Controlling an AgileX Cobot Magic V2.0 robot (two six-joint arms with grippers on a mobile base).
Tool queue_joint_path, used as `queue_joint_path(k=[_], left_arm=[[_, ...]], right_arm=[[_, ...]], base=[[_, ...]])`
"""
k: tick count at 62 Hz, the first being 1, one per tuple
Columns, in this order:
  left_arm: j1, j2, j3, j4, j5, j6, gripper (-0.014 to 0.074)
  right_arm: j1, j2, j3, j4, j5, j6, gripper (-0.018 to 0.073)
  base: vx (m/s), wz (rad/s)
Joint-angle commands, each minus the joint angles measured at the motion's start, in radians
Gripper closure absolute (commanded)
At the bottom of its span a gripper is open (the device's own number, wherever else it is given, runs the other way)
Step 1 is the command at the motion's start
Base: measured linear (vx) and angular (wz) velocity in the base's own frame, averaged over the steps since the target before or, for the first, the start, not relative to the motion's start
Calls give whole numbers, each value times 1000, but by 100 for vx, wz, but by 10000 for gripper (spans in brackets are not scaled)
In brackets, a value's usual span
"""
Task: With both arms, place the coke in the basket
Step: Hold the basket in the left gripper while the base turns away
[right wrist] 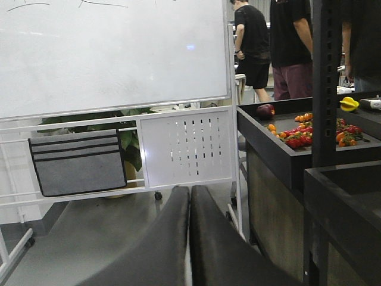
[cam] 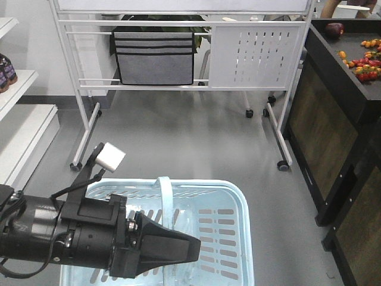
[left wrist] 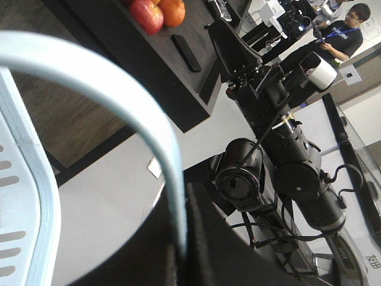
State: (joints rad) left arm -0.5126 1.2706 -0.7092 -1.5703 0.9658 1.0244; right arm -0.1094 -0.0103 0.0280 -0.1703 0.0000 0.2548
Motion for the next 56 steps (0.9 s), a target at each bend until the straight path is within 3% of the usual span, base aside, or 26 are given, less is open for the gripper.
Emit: queue_joint_path(k=[1,56], left_arm=[[-7,-31,-24,-76,37,14,603],[-7,-31,-24,-76,36,14,603]], right_arm=[[-7,-13,8,-6,-72,-2,567],[-7,-13,8,-6,-72,-2,567]], base=[[23,-1],[22,-1]])
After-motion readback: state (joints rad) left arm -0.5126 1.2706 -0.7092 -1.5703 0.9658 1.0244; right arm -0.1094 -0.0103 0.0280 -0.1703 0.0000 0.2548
